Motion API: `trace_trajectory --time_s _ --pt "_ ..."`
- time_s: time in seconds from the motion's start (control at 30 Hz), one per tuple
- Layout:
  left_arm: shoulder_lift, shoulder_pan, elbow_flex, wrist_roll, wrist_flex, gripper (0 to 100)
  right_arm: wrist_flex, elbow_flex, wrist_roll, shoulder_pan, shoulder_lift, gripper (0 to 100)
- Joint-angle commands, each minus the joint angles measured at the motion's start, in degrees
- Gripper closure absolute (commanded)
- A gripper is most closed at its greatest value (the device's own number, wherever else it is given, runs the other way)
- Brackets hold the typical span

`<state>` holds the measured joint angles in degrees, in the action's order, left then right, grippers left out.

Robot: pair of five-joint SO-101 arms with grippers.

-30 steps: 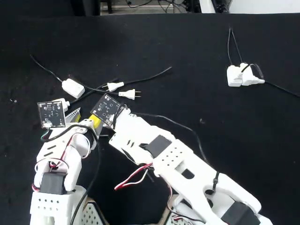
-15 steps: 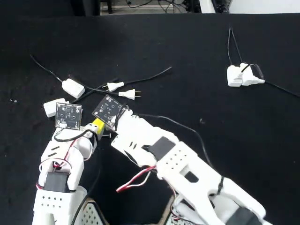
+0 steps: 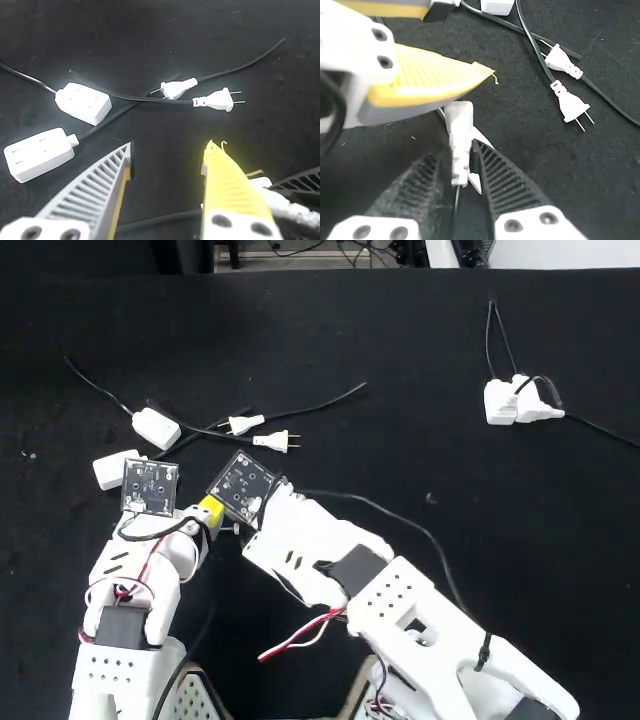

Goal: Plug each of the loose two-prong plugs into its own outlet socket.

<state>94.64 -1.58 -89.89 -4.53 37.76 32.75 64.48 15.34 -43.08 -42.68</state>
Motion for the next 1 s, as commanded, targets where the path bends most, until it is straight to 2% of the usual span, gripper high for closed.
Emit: trace_trajectory --time_s 0.0,0.27,0.53,0.97 --pt "0.62 -0.31 0.13 -0.70 -0.53 77 -1.49 -0.57 -0.18 -0.62 -2.15 98.8" --pt "0.26 -0.84 0.04 -0.44 -0.44 77 -3.78 -0.48 -6.86 -0.62 -2.15 98.7" --pt "0.18 -0.92 -0.04 -0.26 -0.35 77 -10.02 3.21 -7.03 -0.53 -2.07 98.7" --pt "0.09 -4.09 -1.80 -0.44 -0.26 77 -10.20 4.70 -6.59 0.35 -1.98 98.7"
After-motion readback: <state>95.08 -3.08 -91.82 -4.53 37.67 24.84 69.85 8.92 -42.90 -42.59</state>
